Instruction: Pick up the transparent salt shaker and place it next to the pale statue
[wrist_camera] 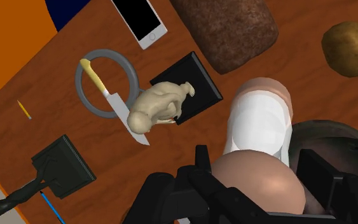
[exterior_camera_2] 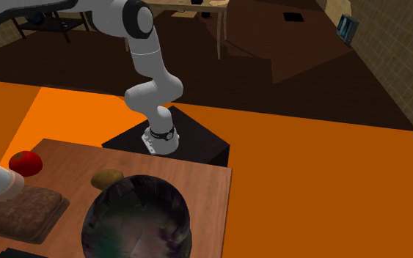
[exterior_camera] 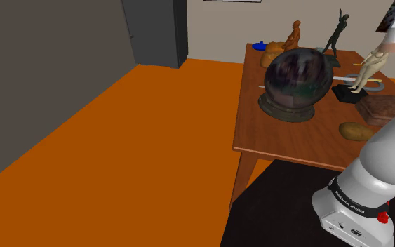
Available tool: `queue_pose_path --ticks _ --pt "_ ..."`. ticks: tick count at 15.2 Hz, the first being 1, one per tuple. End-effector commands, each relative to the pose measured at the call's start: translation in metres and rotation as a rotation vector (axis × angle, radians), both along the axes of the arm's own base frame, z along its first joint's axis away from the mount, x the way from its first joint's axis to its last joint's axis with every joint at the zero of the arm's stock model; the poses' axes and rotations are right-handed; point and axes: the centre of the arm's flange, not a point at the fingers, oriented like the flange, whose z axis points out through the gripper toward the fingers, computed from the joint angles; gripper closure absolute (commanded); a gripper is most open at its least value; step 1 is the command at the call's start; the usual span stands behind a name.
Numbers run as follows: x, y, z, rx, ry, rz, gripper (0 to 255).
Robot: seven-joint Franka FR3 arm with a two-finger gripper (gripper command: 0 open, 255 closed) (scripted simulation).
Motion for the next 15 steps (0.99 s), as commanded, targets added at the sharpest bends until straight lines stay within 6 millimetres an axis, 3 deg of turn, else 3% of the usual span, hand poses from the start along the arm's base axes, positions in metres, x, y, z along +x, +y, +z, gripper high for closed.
queue_pose_path --ticks 1,15 --pt "0.0 0.0 -0.01 -0.001 0.0 0.0 255" --pt "0.0 0.0 -0.084 -0.001 0.0 0.0 255"
